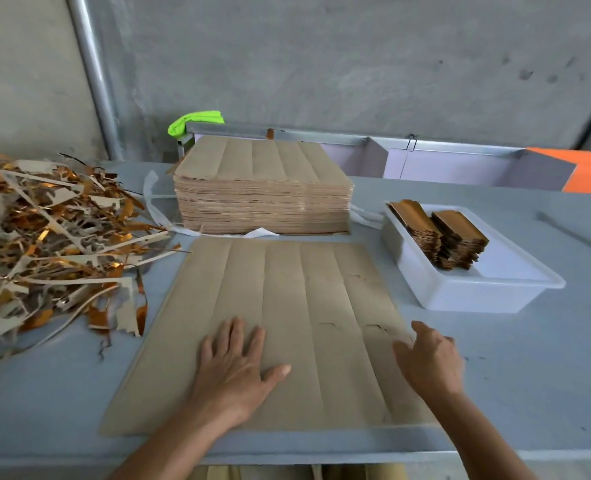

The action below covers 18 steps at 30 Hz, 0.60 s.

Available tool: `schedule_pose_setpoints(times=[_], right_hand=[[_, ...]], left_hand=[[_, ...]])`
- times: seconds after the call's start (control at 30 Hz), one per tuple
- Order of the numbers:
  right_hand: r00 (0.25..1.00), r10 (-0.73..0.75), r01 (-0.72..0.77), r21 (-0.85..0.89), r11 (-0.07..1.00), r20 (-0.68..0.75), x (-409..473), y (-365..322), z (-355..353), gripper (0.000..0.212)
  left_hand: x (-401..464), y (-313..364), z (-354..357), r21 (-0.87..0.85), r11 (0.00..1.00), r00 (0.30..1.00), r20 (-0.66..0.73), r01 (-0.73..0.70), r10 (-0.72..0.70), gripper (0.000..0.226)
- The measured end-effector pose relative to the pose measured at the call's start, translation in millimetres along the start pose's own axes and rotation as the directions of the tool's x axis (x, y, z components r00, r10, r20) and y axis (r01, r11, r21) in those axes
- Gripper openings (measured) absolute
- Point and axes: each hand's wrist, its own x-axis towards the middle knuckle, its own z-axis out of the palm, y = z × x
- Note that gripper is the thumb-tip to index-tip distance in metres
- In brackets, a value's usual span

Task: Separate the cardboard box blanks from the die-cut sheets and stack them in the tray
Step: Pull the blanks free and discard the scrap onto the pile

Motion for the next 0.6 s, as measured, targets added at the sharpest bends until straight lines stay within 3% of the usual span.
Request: schedule_pose_setpoints(times=[0.1, 0.17, 0.3, 0.43, 0.6], right_hand=[[0.996, -0.021, 0.025, -0.042, 0.999, 0.083, -15.3, -8.7, 0.2, 0.004], [0.996, -0.045, 0.043, 0.016, 0.999, 0.078, -17.5, -13.7, 1.1, 0.004], [0.999, -0.009, 0.004, 0.138, 0.990, 0.035, -13.6, -15.8, -3.3, 0.032], [0.997, 0.067, -0.071, 0.110, 0.991, 0.039, 4.9, -10.5, -5.7, 0.032], [0.995, 0.064, -0.080, 0.220, 0.972, 0.080, 17.9, -14.6, 0.9, 0.035]], left_hand=[[-0.2, -0.4, 2.3, -0.016, 1.000, 1.000, -0.010, -0.004, 0.003, 0.078], [-0.7, -0.7, 2.4, -0.009, 1.000, 1.000, -0.019, -0.009, 0.009, 0.078], [-2.7, 0.4, 2.1, 0.007, 1.000, 0.999, -0.036, -0.013, 0.013, 0.077], [-2.9, 0.9, 3.1, 0.011, 1.000, 0.998, -0.068, -0.011, 0.012, 0.077], [-5.0, 0.0, 2.9, -0.005, 1.000, 0.992, -0.122, -0.025, 0.025, 0.086]])
